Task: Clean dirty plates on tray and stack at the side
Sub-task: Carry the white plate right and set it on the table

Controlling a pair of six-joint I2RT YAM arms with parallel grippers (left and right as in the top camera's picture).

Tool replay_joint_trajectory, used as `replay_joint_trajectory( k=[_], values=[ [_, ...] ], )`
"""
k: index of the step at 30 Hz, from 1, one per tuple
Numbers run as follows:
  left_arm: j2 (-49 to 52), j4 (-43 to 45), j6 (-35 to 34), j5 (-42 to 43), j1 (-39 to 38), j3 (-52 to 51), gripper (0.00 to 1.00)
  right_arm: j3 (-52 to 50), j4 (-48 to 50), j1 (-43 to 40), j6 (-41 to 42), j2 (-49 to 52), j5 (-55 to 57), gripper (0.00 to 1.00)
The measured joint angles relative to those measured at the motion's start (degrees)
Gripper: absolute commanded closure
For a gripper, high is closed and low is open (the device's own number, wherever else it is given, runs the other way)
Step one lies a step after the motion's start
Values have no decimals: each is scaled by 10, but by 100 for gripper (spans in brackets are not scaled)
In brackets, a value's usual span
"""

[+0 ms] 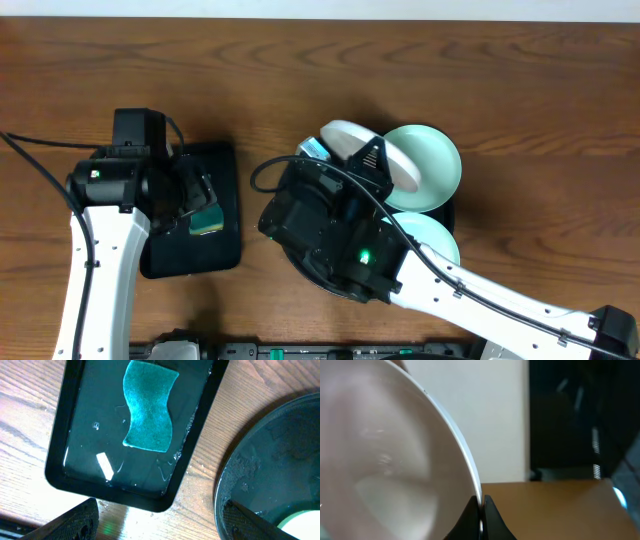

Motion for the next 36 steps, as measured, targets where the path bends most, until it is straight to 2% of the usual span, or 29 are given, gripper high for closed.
replay_joint_trajectory(
  k=[3, 5, 9, 12, 17, 26, 32, 36],
  values=[
    [0, 0, 0, 0, 0, 0, 20, 0, -1, 3, 19, 0, -15, 99],
    [0, 0, 0, 0, 0, 0, 20, 1, -10, 2, 44, 0, -68, 99],
    [0, 2, 0, 0, 0, 0, 20, 2, -30, -38, 148, 0, -254, 98],
    [0, 2, 0, 0, 0, 0, 20, 1, -30, -108, 240, 2, -386, 98],
    [0, 2, 0, 0, 0, 0, 20, 1, -16, -264, 336, 8, -572, 98],
    [0, 2, 0, 0, 0, 0, 20, 1, -3, -589, 387, 12, -858, 99],
    [0, 2, 0, 0, 0, 0, 20, 1, -4, -817, 405, 13, -952, 99],
    [0, 2, 0, 0, 0, 0, 20, 1, -3, -928, 410, 30, -975, 98]
  ],
)
